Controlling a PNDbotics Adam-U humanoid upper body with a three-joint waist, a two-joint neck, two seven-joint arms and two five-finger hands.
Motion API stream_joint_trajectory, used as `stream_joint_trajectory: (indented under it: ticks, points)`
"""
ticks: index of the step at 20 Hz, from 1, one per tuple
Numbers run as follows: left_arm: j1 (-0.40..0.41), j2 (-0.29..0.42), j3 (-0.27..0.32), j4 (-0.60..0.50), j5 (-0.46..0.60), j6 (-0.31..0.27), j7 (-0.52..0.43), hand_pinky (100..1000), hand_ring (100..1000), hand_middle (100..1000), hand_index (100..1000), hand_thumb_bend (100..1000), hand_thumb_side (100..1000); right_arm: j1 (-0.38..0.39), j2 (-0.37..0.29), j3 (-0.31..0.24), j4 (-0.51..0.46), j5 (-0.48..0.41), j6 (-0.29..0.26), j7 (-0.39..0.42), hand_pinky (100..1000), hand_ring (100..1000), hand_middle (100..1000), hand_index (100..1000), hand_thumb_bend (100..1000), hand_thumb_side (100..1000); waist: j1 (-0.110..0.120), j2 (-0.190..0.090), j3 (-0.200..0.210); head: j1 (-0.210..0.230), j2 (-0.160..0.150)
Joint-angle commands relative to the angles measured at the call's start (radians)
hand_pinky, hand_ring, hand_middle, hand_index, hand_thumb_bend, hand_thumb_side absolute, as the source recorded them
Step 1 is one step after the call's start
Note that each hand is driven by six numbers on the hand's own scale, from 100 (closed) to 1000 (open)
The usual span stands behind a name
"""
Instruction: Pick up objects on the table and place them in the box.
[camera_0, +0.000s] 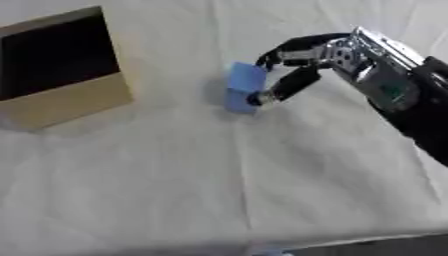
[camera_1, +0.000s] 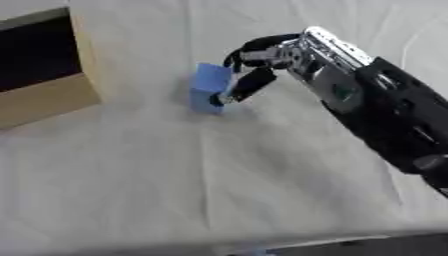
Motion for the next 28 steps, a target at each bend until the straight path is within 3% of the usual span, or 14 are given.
stream_joint_trajectory:
  ticks: [1,7,9,14,28]
  points:
    - [-0.015,0.021,0.005,-0.015,-0.001,-0.001,-0.002,906,874,685,851,288,842,-0.012,-0.008,-0.007,0.002,0.011,0.004,0.004,918,976,793,950,376,724,0.004,-0.015,0.002,-0.001,0.005]
    - [-0.016,0.021,0.005,-0.015,-0.002,-0.001,-0.003,906,873,685,850,285,841,-0.015,-0.008,-0.01,0.0,0.001,0.01,-0.011,897,949,721,832,211,653,0.005,-0.015,0.0,0.002,0.005]
    - [-0.016,0.021,0.005,-0.015,-0.003,0.0,-0.004,905,872,685,849,280,834,-0.017,-0.01,-0.01,-0.005,-0.002,0.015,-0.017,895,942,706,812,111,632,0.005,-0.015,0.0,0.005,0.005]
    - [-0.017,0.02,0.005,-0.015,-0.003,-0.001,-0.006,906,871,684,849,277,833,-0.019,-0.012,-0.01,-0.016,-0.001,0.032,-0.039,885,921,660,770,102,526,0.005,-0.016,0.001,0.005,0.005]
    - [-0.023,0.023,0.005,-0.015,-0.004,-0.002,-0.011,905,870,690,847,270,832,-0.027,-0.036,-0.02,-0.047,-0.01,0.062,-0.101,854,858,573,685,100,436,0.007,-0.018,0.002,0.015,0.005]
